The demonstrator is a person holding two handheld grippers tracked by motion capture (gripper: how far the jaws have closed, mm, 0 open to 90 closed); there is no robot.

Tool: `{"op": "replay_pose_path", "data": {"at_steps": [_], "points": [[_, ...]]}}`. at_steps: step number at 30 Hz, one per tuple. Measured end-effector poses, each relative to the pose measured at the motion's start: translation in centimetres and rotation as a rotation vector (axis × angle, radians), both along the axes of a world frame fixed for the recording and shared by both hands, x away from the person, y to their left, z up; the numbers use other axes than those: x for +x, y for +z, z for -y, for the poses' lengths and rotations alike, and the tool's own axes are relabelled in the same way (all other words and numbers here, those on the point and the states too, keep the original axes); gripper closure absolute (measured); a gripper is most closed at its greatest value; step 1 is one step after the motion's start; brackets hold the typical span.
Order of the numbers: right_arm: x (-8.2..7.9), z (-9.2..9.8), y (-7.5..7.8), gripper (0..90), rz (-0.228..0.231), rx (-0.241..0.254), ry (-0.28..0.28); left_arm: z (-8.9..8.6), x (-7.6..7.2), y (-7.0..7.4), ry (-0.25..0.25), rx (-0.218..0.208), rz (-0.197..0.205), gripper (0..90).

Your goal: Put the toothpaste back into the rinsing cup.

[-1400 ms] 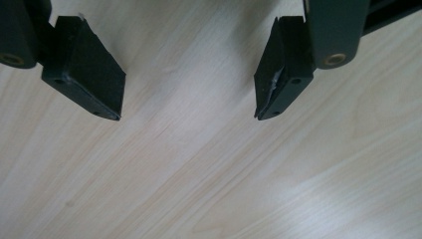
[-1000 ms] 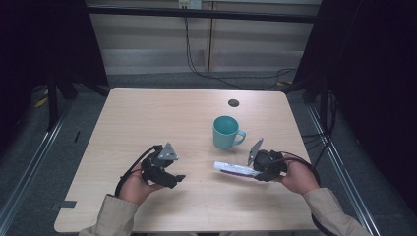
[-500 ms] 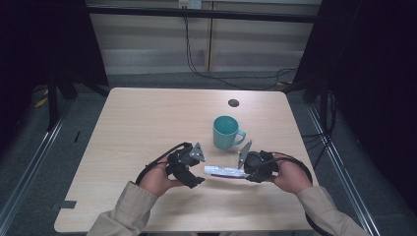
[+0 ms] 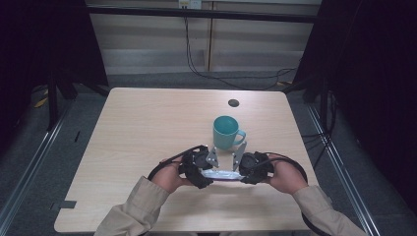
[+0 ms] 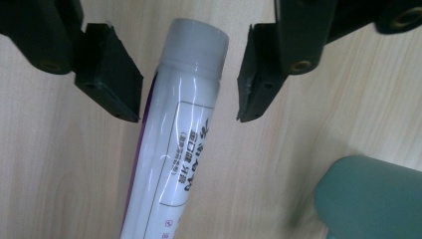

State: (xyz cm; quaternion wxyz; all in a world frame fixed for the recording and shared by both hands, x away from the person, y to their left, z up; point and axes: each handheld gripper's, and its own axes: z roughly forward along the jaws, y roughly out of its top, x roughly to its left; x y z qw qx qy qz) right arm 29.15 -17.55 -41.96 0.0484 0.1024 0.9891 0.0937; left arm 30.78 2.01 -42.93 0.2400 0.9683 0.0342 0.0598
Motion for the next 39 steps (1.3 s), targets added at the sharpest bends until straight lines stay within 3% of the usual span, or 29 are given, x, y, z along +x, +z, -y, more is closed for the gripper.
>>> {"op": "replay_pose_path", "data": {"at_steps": [6, 15, 22, 28, 29, 31, 36, 39], "points": [[0.0, -0.2, -0.1, 78.1, -0.001, -0.006, 0.024, 0.4, -0.3, -0.1, -0.028, -0.007, -0.003, 50.0], [0.1, -0.7, 0.0, 77.8, 0.007, -0.006, 0.035, 0.9, -0.7, -0.1, -0.061, 0.027, 0.01, 60.0], [0.0, -1.0, 0.5, 77.2, 0.014, -0.008, 0.063, 1.0, -1.0, 0.3, -0.055, 0.066, -0.005, 66.1], [-0.1, -0.9, 0.1, 73.2, -0.002, 0.038, 0.046, 0.5, -1.2, 0.4, -0.031, 0.071, -0.012, 70.0], [0.0, -0.8, 0.1, 70.9, 0.001, 0.059, 0.042, 0.4, -1.2, 0.4, -0.028, 0.069, -0.032, 70.4], [0.1, -0.7, 0.0, 61.3, 0.002, 0.091, 0.035, 0.2, -1.2, 0.3, -0.024, 0.068, -0.024, 70.7], [0.2, -0.2, -0.1, 41.9, 0.035, 0.092, 0.001, -0.7, -0.8, 0.6, 0.007, 0.051, -0.042, 71.4], [0.5, 0.7, 0.2, 30.8, 0.065, 0.142, -0.057, -1.4, -0.7, 0.6, 0.027, 0.039, -0.039, 71.5]]}}
